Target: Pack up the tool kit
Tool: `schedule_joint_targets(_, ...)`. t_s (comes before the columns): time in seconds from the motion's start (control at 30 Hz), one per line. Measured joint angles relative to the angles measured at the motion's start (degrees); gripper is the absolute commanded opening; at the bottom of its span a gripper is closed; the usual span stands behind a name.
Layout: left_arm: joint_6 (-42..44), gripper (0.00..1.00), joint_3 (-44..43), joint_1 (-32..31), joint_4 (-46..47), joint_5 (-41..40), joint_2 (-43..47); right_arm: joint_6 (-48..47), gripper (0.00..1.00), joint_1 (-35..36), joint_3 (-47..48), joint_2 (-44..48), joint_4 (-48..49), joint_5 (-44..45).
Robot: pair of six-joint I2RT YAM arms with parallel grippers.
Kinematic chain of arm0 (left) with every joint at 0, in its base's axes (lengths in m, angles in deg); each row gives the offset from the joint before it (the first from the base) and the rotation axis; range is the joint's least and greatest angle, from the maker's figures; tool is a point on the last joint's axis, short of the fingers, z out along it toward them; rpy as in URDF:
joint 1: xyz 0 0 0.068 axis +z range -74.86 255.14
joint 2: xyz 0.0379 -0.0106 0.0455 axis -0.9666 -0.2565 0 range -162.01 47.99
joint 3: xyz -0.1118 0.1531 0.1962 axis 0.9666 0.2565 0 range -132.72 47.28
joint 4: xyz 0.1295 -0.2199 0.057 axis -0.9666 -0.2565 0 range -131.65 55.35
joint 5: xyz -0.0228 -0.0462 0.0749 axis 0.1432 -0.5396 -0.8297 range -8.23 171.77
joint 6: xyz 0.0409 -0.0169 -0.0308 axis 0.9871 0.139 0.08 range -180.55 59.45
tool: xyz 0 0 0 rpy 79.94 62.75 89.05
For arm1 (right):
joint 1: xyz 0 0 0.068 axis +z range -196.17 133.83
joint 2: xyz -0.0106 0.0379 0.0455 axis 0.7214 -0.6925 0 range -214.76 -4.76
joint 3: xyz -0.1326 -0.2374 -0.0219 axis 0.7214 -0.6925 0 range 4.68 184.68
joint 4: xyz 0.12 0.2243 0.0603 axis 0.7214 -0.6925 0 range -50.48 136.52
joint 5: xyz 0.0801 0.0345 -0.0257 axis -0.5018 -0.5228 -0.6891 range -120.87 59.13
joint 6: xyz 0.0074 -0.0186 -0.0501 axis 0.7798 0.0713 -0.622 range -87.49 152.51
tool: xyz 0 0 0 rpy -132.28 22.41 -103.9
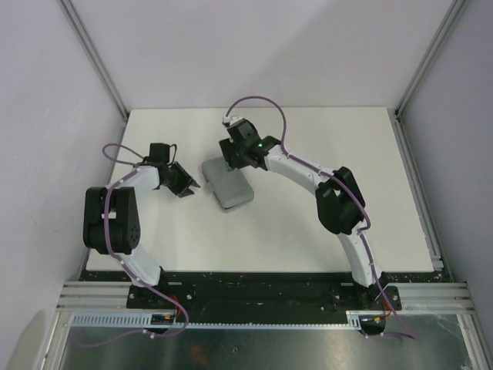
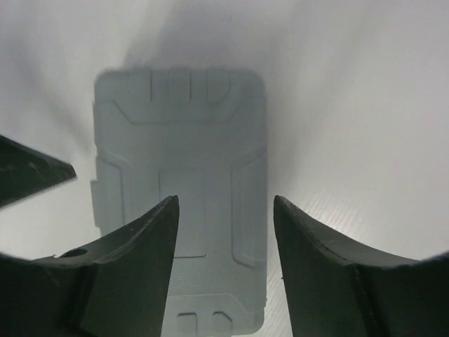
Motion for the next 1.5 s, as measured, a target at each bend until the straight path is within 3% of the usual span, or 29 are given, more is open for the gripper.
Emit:
schedule_joint_targets(0.2, 0.85, 0.6, 0.0, 0.0, 0.85, 0.31, 2.43, -2.56, 0.86, -0.13, 0.42, -5.97, -2.84, -7.39)
schedule_joint_targets(0.6, 1.46, 0.71, 2.38, -0.02, 7.8, 8.26, 1.36, -7.61, 0.89, 3.39, 2.73, -7.34, -4.22, -0.76)
schedule_joint_targets(0.67, 1.46, 0.68, 2.38, -0.24, 8.81, 9.16, 0.17, -7.58, 0.89, 3.56, 2.45, -7.34, -4.04, -0.11)
schedule_joint_targets(0.83, 0.52, 0.45, 3.58, -0.63, 12.15, 12.0, -2.23, -6.91, 0.89, 3.61, 0.57, -7.02, -1.97, 0.5)
schedule_joint_targets(0.97, -0.31, 0.37, 4.07, -0.7, 15.08, 14.62, -3.06, -5.92, 0.88, 3.56, -2.56, -6.01, 0.98, 0.46)
schedule_joint_targets(1.5, -1.2, 0.31, 3.74, -0.33, 19.54, 20.13, -6.49, -5.07, 0.83, 1.79, -4.81, -4.81, 3.39, -2.73)
